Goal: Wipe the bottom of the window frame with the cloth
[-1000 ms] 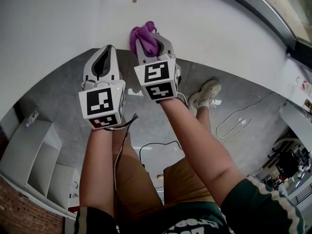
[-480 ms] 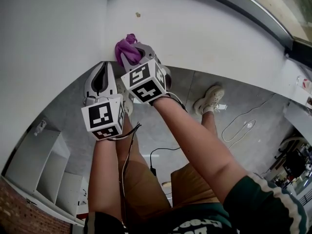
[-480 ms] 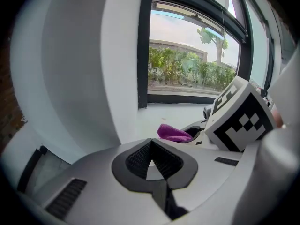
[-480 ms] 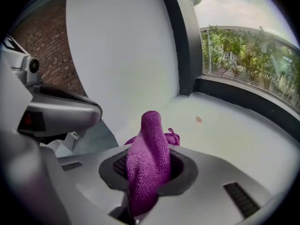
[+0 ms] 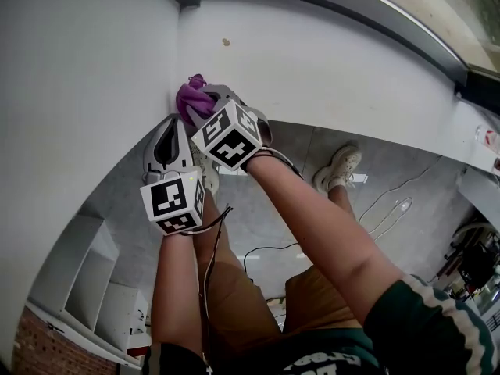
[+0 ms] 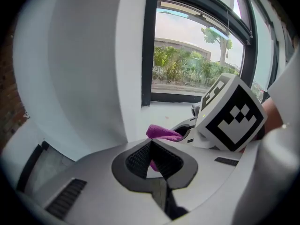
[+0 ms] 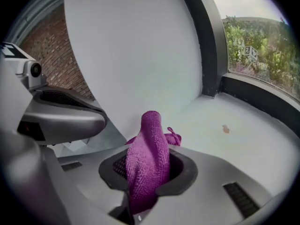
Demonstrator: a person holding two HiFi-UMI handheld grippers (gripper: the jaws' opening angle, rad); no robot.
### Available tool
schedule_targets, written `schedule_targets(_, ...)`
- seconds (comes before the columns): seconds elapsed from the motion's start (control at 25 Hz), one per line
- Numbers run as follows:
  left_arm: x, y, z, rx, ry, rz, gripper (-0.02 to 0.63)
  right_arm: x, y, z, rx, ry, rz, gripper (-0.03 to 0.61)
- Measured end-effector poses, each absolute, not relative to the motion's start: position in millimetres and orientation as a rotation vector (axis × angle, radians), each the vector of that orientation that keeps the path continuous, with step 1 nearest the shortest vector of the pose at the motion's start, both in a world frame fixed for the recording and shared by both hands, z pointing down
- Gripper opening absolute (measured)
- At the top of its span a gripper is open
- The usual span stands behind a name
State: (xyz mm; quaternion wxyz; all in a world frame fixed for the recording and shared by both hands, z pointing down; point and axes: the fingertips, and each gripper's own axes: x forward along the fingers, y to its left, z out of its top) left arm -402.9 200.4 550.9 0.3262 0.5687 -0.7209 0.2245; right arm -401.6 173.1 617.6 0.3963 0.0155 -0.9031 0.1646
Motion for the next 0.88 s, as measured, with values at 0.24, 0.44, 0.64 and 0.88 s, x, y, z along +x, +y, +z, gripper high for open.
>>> schedule_targets(0.24, -404, 201, 554, 1.451, -1.898, 0.570, 0.008, -403, 175, 617, -0.031, -2.296, 0.382, 0.094)
schedule_targets(0.44, -401, 198, 555, 1.450, -1.888, 0.574, 0.008, -404, 174, 618, -0.064, -2.291, 0.354, 0.095)
schedule_targets(0.64, -397, 190, 555, 1.451, -1.884, 0.562, 0.008, -405, 169, 617, -0.092, -2.297, 0.336, 0.095)
schedule_targets(0.88, -396, 177, 553, 1.464, -1.882, 0.559, 0.008, -407, 155, 616, -0.101, -2.308, 0.315, 0.095)
